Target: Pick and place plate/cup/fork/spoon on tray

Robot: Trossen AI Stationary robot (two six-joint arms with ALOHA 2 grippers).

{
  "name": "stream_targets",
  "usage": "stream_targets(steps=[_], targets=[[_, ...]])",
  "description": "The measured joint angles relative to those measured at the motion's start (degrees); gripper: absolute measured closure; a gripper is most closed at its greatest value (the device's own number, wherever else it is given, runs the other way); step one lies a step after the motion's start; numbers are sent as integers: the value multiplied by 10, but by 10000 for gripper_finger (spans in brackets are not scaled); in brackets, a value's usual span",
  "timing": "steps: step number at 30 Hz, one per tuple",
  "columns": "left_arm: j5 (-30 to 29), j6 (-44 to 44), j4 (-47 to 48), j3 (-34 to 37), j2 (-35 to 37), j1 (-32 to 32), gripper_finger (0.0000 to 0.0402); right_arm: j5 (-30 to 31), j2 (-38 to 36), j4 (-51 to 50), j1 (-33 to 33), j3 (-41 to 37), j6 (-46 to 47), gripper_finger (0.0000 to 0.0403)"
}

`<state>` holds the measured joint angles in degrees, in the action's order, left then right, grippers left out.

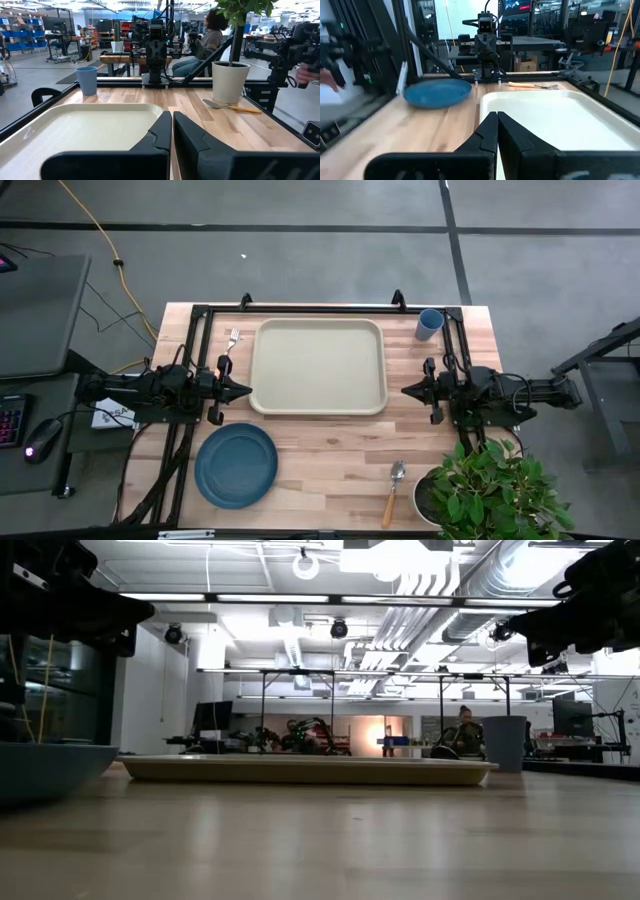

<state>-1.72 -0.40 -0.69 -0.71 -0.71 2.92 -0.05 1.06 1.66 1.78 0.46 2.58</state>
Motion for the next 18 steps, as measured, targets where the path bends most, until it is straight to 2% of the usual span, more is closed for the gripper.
stream_targets(steps=[3,7,10,12,15,18], targets=[[0,0,0,0,0,0,401,26,0,49,0,0,43,402],[0,0,0,0,0,0,401,60,0,179,0,0,60,402],[0,0,0,0,0,0,401,85,7,260,0,0,23,402],[0,0,0,0,0,0,401,146,20,301,0,2,-16,402],[0,0,0,0,0,0,401,236,58,284,-11,38,-42,399],[0,0,0,0,0,0,401,297,121,212,-28,106,-40,377]])
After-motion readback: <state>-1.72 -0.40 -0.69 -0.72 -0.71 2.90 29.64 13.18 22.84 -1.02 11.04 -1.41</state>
